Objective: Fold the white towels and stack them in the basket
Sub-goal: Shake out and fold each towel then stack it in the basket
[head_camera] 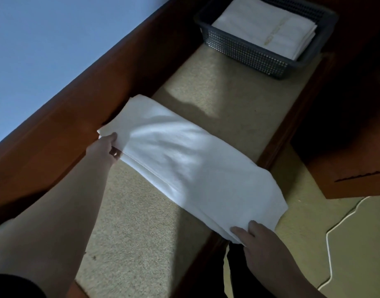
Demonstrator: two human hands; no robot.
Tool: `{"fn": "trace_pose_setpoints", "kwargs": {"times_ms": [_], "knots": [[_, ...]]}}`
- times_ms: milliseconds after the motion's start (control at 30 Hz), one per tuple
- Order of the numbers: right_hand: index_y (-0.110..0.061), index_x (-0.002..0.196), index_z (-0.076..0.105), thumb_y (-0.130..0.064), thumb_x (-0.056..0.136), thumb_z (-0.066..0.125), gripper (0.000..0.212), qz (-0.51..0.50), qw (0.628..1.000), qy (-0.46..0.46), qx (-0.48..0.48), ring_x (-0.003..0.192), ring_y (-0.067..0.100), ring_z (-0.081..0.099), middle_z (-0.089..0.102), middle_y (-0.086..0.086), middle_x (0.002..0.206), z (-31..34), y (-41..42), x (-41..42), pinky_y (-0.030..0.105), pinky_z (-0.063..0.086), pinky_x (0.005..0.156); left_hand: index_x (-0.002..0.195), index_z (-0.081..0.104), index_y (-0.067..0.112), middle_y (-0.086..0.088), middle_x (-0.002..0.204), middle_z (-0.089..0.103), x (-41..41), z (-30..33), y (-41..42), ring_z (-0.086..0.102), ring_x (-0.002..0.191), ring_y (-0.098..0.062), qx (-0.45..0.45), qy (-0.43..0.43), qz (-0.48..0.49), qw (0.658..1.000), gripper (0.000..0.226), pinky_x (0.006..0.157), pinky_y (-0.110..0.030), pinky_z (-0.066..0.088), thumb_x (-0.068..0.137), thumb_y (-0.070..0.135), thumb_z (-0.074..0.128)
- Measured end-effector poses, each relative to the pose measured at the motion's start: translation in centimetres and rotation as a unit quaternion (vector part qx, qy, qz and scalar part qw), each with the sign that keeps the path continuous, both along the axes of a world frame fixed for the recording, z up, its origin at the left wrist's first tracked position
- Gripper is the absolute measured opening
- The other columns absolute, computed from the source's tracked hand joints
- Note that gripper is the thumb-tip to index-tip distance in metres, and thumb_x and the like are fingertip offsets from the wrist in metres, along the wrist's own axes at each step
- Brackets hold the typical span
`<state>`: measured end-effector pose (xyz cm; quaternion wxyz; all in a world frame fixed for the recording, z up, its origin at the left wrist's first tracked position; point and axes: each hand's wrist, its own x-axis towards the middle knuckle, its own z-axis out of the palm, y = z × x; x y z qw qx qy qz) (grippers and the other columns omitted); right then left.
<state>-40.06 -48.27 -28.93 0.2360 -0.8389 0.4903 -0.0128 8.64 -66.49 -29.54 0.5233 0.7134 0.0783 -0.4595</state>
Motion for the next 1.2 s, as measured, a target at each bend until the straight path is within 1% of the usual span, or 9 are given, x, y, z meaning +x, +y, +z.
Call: {"fn": "trace_pose_setpoints", "kwargs": {"times_ms": [167,267,333,600,767,833,933,1100,1200], "knots": [[-0.029,0.133,0.062,-0.018,0.066,0.091,0.074,0.01,0.999,0.029,0.032,0.068,0.007,0.051,0.051,-0.012,0.089,-1.4,1.0,-0.8,0.023,0.048,0.051,0.116,0.066,0.015,-0.003,0.108,0.073,-0.9,0.4,1.0,0.073,0.097,-0.022,0.009,-0.01,-0.015,1.0,0.035,0.064,-0.037,0.061,0.088,0.025,0.084],[-0.034,0.137,0.06,-0.045,0.089,0.065,0.049,0.007,0.998,0.016,0.06,0.078,0.004,0.052,0.048,-0.017,0.094,-0.5,0.5,-0.8,0.023,0.052,0.062,0.115,0.068,0.015,-0.005,0.107,0.073,-3.1,0.6,2.4,0.071,0.091,-0.02,0.042,0.018,-0.1,0.994,0.037,0.063,-0.033,0.061,0.088,0.035,0.083],[-0.035,0.137,0.059,-0.056,0.095,0.05,0.048,-0.009,0.998,0.007,0.064,0.085,0.003,0.05,0.046,-0.017,0.097,0.8,-0.8,-0.8,0.023,0.052,0.071,0.107,0.07,0.011,-0.007,0.096,0.074,-4.8,1.0,3.6,0.07,0.079,-0.02,0.068,0.024,-0.148,0.986,0.034,0.065,-0.031,0.06,0.086,0.035,0.084],[-0.034,0.144,0.046,-0.036,0.097,0.055,0.049,-0.075,0.995,0.062,0.022,0.114,0.014,0.041,0.041,-0.007,0.122,3.9,-9.7,-2.2,0.037,0.049,0.095,0.073,0.055,0.015,-0.004,0.058,0.043,-14.9,1.4,7.5,0.033,0.047,-0.014,0.146,-0.014,-0.234,0.961,0.036,0.052,-0.024,0.027,0.092,0.034,0.079],[-0.034,0.141,0.044,-0.033,0.098,0.06,0.046,-0.104,0.992,0.032,0.071,0.114,0.017,0.047,0.041,-0.003,0.13,3.4,-14.2,-3.0,0.039,0.052,0.093,0.082,0.065,0.007,-0.001,0.045,0.05,-19.2,0.7,6.6,0.04,0.035,-0.013,0.149,-0.057,-0.169,0.973,0.025,0.038,-0.016,0.025,0.092,0.027,0.078],[-0.03,0.141,0.049,-0.028,0.098,0.062,0.045,-0.11,0.988,0.016,0.104,0.112,0.022,0.054,0.046,0.003,0.13,2.2,-15.9,-3.5,0.041,0.052,0.096,0.096,0.069,0.003,-0.008,0.068,0.067,-20.3,0.3,6.8,0.059,0.055,-0.018,0.129,-0.071,-0.096,0.984,0.019,0.043,-0.019,0.034,0.092,0.02,0.075],[-0.02,0.138,0.058,-0.019,0.098,0.061,0.04,-0.113,0.982,-0.013,0.15,0.109,0.03,0.06,0.054,0.013,0.129,0.6,-18.1,-4.6,0.041,0.052,0.096,0.125,0.061,0.0,-0.016,0.108,0.066,-21.6,0.0,7.8,0.065,0.086,-0.028,0.124,-0.113,-0.024,0.986,0.038,0.055,-0.028,0.049,0.097,0.024,0.071],[-0.02,0.13,0.062,-0.032,0.104,0.057,0.029,-0.116,0.948,-0.033,0.294,0.109,0.02,0.066,0.067,0.002,0.122,0.2,-20.7,-6.5,0.042,0.056,0.093,0.113,0.066,0.006,-0.004,0.093,0.068,-26.3,1.1,9.9,0.064,0.072,-0.015,0.099,-0.078,-0.055,0.99,0.031,0.049,-0.02,0.05,0.095,0.03,0.076],[-0.018,0.121,0.063,-0.036,0.104,0.058,0.025,-0.115,0.929,-0.041,0.35,0.097,0.014,0.068,0.07,-0.002,0.111,1.0,-21.3,-6.9,0.03,0.054,0.076,0.126,0.064,0.004,-0.005,0.107,0.071,-28.5,0.7,11.3,0.069,0.087,-0.017,0.086,-0.086,-0.06,0.991,0.042,0.061,-0.024,0.053,0.098,0.034,0.072]]}}
